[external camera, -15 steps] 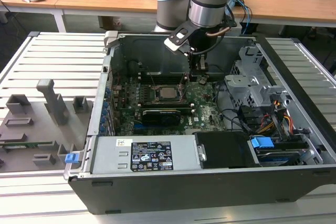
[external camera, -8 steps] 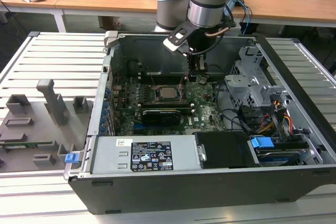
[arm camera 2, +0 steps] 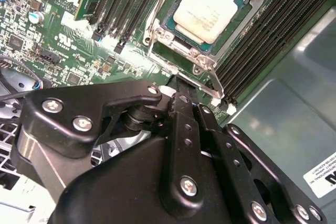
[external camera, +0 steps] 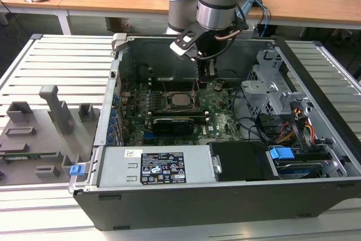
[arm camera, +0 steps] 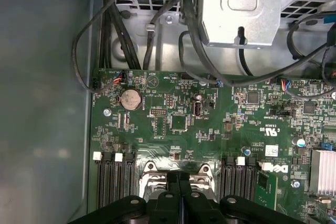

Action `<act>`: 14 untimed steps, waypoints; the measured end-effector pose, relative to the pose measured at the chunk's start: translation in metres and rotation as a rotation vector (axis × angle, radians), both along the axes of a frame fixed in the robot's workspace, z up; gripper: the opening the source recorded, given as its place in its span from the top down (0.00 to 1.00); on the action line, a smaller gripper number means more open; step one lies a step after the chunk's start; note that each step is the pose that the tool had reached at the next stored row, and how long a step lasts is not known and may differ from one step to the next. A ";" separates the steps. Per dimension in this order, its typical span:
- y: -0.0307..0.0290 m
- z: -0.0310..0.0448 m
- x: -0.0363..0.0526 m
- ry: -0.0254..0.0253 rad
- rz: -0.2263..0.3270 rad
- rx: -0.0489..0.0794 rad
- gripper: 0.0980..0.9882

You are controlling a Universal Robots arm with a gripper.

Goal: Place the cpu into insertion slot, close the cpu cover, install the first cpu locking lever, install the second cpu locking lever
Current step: 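Close the cpu cover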

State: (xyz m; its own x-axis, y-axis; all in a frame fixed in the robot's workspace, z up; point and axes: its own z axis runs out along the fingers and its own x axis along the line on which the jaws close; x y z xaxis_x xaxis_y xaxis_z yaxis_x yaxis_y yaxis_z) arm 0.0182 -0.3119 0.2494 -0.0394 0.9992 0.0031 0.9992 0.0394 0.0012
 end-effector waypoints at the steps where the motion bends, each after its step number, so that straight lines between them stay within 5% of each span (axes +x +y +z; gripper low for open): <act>1: 0.0000 -0.0002 -0.0009 0.0000 0.000 0.000 0.99; 14: 0.0000 -0.0019 -0.0097 0.0000 0.000 0.000 0.99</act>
